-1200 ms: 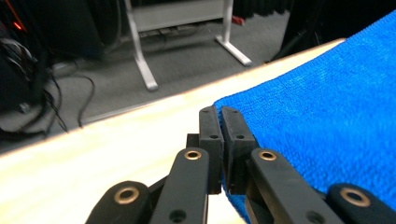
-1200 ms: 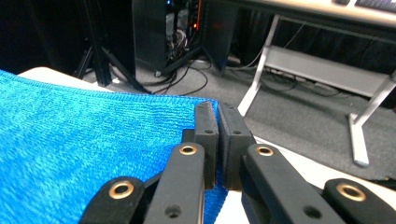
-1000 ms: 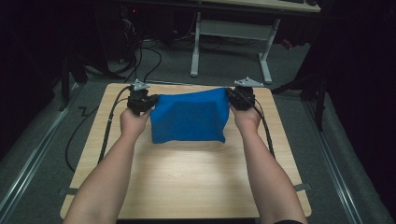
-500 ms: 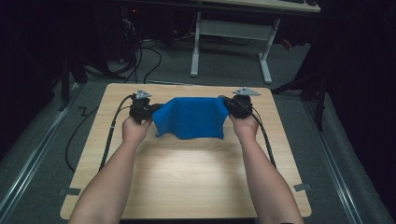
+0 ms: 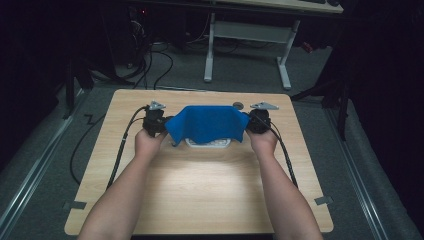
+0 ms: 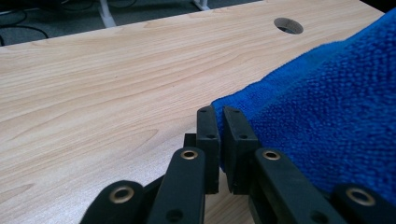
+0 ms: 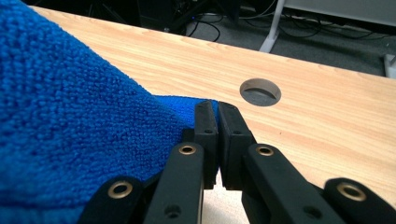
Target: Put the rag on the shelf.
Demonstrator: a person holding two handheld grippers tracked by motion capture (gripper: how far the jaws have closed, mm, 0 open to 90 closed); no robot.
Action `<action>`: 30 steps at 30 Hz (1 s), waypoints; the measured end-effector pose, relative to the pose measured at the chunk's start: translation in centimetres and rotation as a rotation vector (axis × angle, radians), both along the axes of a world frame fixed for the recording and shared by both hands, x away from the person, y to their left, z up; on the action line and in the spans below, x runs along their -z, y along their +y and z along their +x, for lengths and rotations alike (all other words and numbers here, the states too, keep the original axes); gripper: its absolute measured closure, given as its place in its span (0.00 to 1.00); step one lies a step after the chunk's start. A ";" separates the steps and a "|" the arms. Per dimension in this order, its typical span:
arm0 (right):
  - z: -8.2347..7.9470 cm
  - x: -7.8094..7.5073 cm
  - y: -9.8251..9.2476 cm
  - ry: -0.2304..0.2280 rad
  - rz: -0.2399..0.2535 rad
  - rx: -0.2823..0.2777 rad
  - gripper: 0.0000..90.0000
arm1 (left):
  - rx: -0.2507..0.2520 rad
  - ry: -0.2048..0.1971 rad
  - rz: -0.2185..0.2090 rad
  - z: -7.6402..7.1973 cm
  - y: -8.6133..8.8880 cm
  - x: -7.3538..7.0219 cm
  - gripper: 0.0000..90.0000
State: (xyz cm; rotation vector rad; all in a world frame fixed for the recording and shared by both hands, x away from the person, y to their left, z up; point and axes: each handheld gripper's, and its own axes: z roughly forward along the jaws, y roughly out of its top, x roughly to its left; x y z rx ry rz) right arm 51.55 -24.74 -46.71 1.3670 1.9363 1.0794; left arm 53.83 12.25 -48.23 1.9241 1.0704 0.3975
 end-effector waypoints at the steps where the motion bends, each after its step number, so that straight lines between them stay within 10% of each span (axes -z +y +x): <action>1: -0.1 0.0 -0.1 -0.001 0.004 -0.001 0.97 | -0.002 0.000 0.002 0.0 0.0 0.0 0.91; 8: -0.7 -1.4 -0.4 -0.048 0.004 0.015 0.84 | -0.067 -0.028 -0.046 -0.5 1.4 -1.0 0.70; 30: -2.7 -3.2 -2.4 -0.100 -0.036 0.051 0.70 | -0.130 -0.101 0.004 -2.5 4.5 -1.8 0.60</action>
